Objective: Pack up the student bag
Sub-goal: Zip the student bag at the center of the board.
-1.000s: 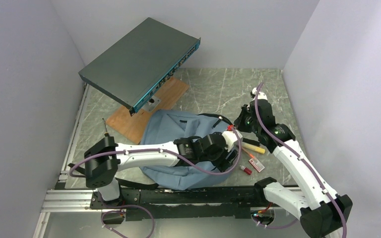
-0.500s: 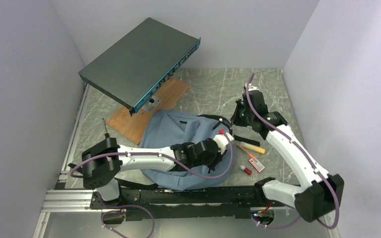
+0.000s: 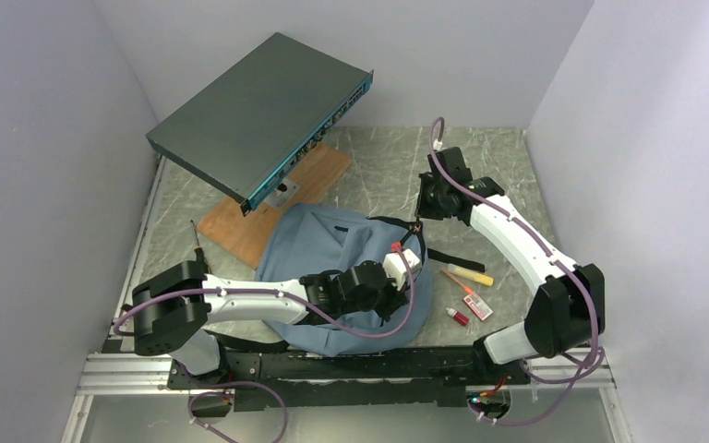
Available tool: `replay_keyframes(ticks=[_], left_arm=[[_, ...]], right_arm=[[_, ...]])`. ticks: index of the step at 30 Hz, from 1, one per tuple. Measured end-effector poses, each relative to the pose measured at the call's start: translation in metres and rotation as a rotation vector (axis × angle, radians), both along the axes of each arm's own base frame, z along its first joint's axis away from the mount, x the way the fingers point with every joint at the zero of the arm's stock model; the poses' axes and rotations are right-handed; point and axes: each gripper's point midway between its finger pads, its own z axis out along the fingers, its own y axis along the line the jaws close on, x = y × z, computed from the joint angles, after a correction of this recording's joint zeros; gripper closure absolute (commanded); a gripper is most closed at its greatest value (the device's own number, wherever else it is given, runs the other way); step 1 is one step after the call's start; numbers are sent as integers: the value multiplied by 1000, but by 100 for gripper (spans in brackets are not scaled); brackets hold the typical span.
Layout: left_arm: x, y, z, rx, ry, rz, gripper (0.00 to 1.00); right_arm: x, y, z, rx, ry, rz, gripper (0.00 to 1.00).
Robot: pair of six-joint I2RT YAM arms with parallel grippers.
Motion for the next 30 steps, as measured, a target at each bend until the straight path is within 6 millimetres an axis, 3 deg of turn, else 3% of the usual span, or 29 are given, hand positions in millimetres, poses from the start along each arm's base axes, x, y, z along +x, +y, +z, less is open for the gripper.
replay_keyframes(ticks=[13, 20, 25, 30], left_arm=[[-6, -4, 3, -22, -7, -46, 100], [-17, -4, 1, 18, -4, -97, 100], [-27, -7, -1, 58, -5, -144, 100], [-29, -11, -9, 79, -9, -157, 100]], right_arm=[[2, -1, -9, -42, 51, 16, 100], [-24, -11, 8, -7, -7, -8, 100], [-33, -17, -3, -2, -9, -37, 100], [-23, -12, -24, -23, 53, -42, 100]])
